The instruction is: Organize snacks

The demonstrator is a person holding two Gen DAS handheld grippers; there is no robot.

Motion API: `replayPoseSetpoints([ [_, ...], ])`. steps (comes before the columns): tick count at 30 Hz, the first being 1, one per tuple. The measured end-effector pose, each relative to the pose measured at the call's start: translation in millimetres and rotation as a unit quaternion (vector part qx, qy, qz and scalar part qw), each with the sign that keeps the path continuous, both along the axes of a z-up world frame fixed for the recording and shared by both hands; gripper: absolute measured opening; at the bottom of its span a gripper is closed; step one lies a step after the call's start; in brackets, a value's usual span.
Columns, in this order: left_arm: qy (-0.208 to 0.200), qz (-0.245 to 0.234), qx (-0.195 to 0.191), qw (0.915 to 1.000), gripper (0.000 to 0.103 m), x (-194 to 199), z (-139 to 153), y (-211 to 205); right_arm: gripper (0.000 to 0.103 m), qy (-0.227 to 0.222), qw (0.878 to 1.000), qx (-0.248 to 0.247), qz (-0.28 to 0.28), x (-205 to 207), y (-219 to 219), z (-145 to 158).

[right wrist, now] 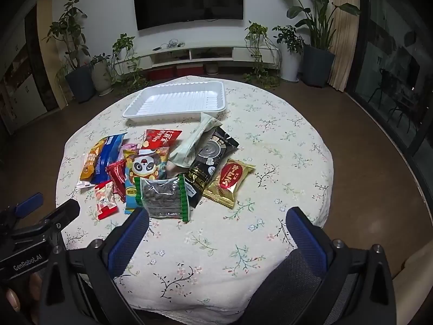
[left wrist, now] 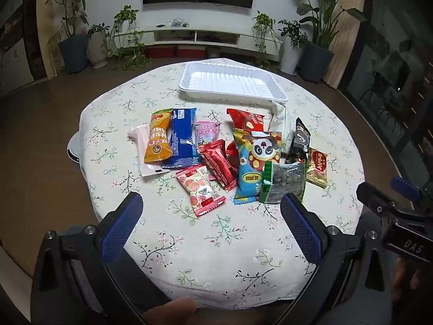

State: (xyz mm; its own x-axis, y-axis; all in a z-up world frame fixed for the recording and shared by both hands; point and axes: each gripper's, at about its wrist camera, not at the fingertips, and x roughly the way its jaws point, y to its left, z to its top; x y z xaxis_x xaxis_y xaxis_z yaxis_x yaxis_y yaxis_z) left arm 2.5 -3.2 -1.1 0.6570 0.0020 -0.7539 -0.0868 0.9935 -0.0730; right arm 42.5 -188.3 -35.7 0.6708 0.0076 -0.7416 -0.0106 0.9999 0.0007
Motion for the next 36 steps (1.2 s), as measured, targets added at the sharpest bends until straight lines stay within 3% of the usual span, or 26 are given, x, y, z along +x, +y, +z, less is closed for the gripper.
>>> replayPoseSetpoints([
  [5, -0.018, 0.003, -0.002, 0.9998, 0.103, -3.9, 1.4, 0.7, 0.103, 0.005, 1.000, -0.003, -0.002, 1.6, 1.4, 0.2],
  [36, -0.016, 0.015, 0.000, 0.9998, 0.103, -5.2, -2.5, 9.7, 0.103, 0.003, 1.000, -0.002, 0.000, -2.0, 5.2, -2.6],
])
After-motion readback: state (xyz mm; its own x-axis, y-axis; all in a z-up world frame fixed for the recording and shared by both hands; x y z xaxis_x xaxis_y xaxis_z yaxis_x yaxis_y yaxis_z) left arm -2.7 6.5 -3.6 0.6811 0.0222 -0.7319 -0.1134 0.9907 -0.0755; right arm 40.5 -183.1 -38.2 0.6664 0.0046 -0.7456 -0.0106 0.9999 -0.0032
